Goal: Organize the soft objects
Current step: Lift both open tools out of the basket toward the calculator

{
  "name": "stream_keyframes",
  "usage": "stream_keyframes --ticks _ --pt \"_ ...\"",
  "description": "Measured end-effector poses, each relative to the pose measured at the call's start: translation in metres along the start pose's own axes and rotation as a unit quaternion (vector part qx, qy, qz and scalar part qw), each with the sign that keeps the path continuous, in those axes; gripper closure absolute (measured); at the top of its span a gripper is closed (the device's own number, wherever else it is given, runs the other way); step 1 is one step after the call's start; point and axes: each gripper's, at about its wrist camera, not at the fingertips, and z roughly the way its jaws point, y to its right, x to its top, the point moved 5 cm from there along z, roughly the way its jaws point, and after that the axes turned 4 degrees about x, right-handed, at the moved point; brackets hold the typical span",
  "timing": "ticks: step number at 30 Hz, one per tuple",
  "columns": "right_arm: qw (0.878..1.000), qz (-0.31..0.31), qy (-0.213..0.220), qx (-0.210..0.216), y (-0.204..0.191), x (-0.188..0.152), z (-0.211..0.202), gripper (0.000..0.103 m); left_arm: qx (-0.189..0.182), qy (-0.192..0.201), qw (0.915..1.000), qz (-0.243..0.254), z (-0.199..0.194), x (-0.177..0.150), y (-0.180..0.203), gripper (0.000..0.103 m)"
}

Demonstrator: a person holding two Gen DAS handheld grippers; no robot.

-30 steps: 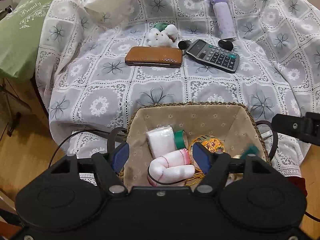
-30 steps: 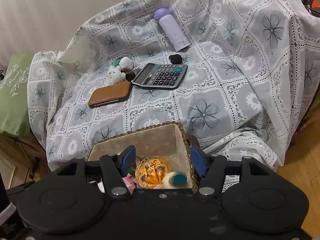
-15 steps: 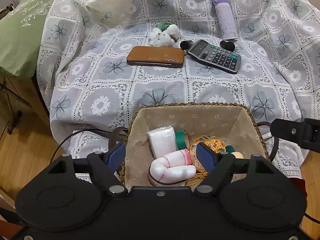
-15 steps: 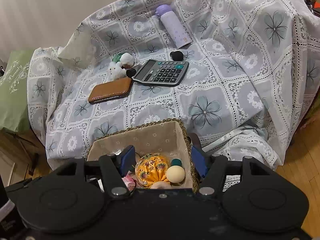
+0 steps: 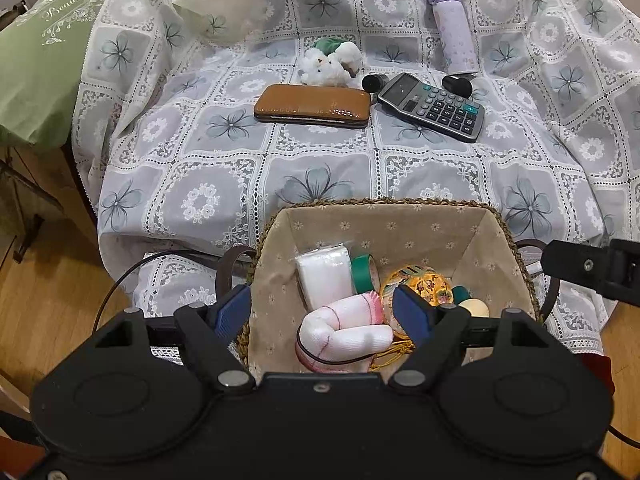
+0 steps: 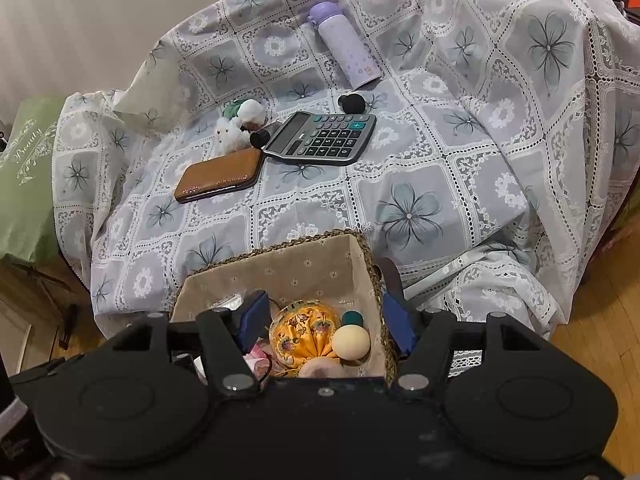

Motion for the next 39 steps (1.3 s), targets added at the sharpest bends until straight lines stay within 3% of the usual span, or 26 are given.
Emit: stream_keyframes --ticks 25,39 --pt "0.999 -0.011 -0.043 -0.003 0.001 0.004 0.036 0.039 0.01 -0.03 0.9995 0.005 0.027 0.006 -0.002 0.028" --pt "0.999 -0.025 -0.032 -0.008 -0.002 0.062 0.075 0.037 0.009 -0.023 0.9996 0.01 0.055 0.052 -0.009 0.028"
